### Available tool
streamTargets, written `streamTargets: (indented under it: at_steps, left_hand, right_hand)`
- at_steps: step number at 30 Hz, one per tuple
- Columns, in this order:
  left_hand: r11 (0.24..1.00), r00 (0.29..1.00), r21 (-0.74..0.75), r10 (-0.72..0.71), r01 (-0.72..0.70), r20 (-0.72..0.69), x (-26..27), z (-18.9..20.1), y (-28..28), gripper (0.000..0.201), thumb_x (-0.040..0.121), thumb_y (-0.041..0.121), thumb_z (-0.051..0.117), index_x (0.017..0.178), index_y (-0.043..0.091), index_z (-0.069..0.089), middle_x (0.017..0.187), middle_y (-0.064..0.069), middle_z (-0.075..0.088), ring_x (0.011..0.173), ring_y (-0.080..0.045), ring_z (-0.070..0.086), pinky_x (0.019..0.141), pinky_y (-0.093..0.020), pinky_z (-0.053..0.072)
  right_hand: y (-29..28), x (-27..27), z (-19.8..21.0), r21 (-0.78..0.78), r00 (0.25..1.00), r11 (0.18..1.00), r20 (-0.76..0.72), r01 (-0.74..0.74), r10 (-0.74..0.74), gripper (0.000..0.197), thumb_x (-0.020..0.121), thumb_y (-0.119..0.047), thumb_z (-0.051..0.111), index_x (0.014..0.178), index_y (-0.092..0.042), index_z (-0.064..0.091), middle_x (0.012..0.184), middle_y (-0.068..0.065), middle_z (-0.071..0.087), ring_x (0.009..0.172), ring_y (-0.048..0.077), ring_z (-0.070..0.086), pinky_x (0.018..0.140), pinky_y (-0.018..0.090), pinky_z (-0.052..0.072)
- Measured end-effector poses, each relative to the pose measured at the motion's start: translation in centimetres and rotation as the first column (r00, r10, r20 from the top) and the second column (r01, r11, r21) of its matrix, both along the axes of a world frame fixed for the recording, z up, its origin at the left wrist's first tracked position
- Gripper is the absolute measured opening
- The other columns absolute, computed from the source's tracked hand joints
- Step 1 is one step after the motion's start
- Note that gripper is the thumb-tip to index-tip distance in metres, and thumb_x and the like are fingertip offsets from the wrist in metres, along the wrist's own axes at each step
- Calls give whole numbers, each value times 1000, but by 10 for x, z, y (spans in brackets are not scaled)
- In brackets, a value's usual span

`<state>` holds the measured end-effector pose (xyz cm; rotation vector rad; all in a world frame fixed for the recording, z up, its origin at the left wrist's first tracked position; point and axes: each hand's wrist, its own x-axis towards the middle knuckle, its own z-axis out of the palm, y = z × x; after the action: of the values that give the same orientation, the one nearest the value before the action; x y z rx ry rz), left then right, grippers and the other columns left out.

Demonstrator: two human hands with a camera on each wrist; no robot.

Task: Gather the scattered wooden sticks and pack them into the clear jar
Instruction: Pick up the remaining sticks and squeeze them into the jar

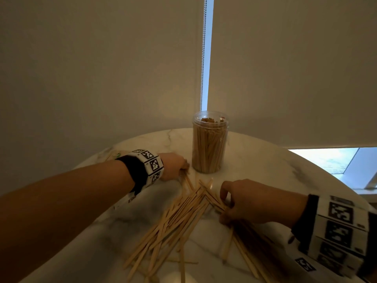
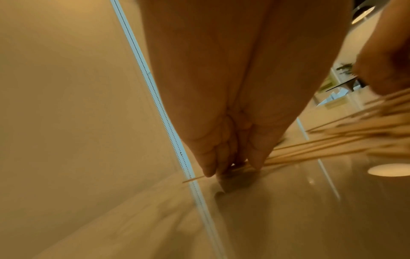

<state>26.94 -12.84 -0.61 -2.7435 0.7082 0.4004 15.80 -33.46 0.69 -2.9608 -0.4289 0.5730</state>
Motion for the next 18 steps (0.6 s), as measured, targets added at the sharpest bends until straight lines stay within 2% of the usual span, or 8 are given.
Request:
streamTargets:
  at_steps: [4, 6, 8, 10, 12, 14, 15, 18]
  left_hand:
    - [999, 999, 3, -32, 32, -22, -31, 1, 4, 40, 101, 17, 46, 140, 17, 54, 131, -9, 60, 117, -29, 57, 100, -35, 46]
    - [998, 998, -41, -49, 48, -39, -43, 3, 6, 37, 99, 19, 50, 135, 17, 59, 127, -7, 64, 113, -26, 60, 98, -34, 48]
    - [991, 997, -126, -61, 54, -49, -53, 8, 9, 39, 97, 17, 51, 135, 20, 61, 131, -2, 64, 117, -22, 59, 100, -29, 45]
    - [980, 1000, -197, -17, 15, -10, -57, 13, 16, 44, 96, 16, 51, 139, 23, 57, 137, -1, 59, 125, -21, 55, 103, -27, 41]
    - [977, 1000, -212, 29, -27, 3, -61, 13, 19, 44, 95, 17, 54, 139, 26, 58, 138, -2, 58, 123, -22, 54, 98, -25, 39]
    - [975, 999, -219, 41, -45, -24, -70, 8, 17, 41, 95, 16, 55, 134, 28, 62, 133, -1, 61, 116, -21, 58, 92, -23, 40]
    - [969, 999, -245, 35, -41, -27, -75, 5, 13, 40, 96, 14, 53, 132, 28, 64, 132, -1, 63, 115, -20, 59, 92, -23, 42]
    - [942, 999, -334, 26, -37, -38, -95, 0, 0, 39, 99, 16, 46, 130, 29, 65, 129, 0, 65, 114, -18, 61, 95, -26, 46]
  right_hand:
    - [0, -4, 3, 2, 1000, 1000, 10, 12, -12, 53, 81, -49, 75, 122, -21, 57, 115, 1, 64, 101, 18, 59, 85, 30, 51]
    - [1, -7, 3, 6, 998, 1000, 60, 11, -11, 53, 81, -51, 74, 121, -19, 58, 115, 2, 63, 100, 17, 57, 85, 30, 49]
    - [-1, -12, 3, 17, 993, 999, 110, 33, -35, 66, 79, -63, 68, 125, -18, 55, 120, 3, 59, 101, 17, 55, 84, 29, 48]
    - [-6, -18, 4, -37, 992, 996, 102, 81, -76, 87, 74, -78, 59, 131, -13, 49, 122, 5, 57, 103, 18, 57, 82, 27, 48]
    - [-12, -27, 4, -101, 993, 988, 41, 114, -110, 98, 66, -84, 59, 127, -7, 49, 108, 5, 60, 93, 18, 62, 78, 29, 54]
    - [-13, -35, 1, -133, 995, 986, 19, 100, -99, 91, 68, -79, 64, 121, -6, 52, 88, -1, 54, 85, 17, 60, 72, 28, 52]
    - [-12, -39, -1, -130, 996, 988, 27, 84, -82, 83, 73, -75, 64, 119, -6, 52, 84, -2, 51, 84, 17, 56, 70, 27, 48]
    - [-2, -45, -4, -51, 996, 995, 25, 86, -85, 62, 81, -62, 68, 112, -9, 57, 89, 1, 56, 83, 18, 56, 63, 24, 44]
